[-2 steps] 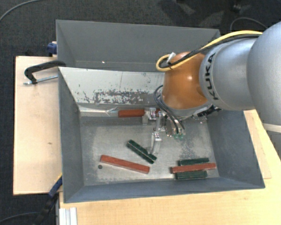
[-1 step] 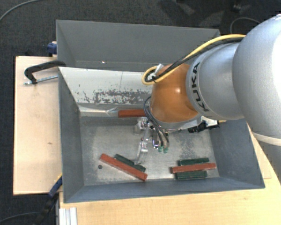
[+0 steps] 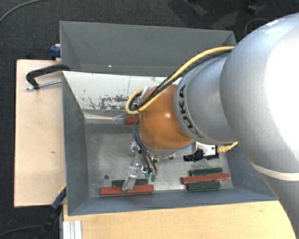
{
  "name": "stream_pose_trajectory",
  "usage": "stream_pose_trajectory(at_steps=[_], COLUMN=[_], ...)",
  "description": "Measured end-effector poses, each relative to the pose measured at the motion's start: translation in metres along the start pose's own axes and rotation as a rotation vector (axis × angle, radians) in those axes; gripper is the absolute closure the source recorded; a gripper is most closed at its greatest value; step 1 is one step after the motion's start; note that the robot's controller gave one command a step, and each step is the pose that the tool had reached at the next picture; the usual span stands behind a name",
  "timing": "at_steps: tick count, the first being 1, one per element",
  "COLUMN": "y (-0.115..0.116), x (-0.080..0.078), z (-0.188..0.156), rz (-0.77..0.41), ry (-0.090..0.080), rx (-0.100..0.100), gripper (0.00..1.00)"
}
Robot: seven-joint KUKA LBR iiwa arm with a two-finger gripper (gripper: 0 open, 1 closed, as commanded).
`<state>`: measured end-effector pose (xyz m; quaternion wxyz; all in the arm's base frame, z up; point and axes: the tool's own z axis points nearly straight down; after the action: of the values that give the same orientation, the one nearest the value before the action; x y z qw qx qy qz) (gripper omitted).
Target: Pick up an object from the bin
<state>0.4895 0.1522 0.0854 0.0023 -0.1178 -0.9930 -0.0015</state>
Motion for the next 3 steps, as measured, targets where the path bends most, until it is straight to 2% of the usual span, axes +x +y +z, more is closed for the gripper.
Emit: stream_pose_trajectory(at_steps=[1,2,3], y=[0.015,-0.014,-0.039], x=[-0.003,-0.017,-0.024], z=[0.015,0.014,0.014], rz=[-0.115,-0.102,-0.124], ry=[-0.006,-0.005,-0.004], rx=[0.001,0.002,0.003], gripper=[0.00,0.00,0.00])
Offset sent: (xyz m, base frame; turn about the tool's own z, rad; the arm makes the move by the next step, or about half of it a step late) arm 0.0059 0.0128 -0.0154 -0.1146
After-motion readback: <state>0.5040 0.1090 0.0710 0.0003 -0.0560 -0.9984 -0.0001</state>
